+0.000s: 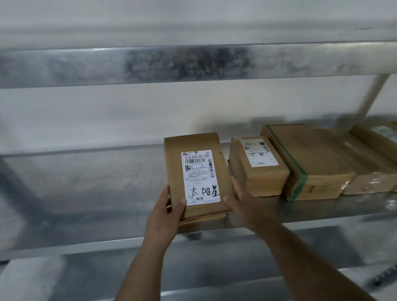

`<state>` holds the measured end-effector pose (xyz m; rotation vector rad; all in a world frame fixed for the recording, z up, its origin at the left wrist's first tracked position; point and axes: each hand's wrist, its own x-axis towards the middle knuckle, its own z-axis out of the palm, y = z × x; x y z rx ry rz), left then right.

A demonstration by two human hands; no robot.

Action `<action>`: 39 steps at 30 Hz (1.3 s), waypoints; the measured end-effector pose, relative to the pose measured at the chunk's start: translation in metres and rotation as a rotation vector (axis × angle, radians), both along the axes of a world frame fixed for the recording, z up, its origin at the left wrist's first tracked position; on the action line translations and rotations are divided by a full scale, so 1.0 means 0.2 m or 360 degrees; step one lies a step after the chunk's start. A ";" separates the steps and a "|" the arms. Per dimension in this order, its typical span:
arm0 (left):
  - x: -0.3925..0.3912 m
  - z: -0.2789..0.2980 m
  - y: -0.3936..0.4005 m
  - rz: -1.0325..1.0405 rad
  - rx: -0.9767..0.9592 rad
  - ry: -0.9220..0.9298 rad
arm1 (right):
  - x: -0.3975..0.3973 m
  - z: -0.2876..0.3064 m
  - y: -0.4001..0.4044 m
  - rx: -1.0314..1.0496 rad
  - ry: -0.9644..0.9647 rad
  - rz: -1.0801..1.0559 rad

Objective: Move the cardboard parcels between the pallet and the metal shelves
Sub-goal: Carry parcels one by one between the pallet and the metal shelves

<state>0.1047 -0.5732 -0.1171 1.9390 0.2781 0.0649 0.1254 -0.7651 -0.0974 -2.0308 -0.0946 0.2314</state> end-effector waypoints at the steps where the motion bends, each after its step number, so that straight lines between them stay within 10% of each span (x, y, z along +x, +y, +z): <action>1: -0.04 0.00 -0.01 -0.0020 -0.0047 -0.0050 | -0.03 0.00 -0.01 -0.0043 -0.0018 -0.0002; 39: -0.97 0.05 -1.62 -0.0889 -0.0206 -0.0355 | -1.41 0.05 -1.61 0.0193 -0.0493 -0.0673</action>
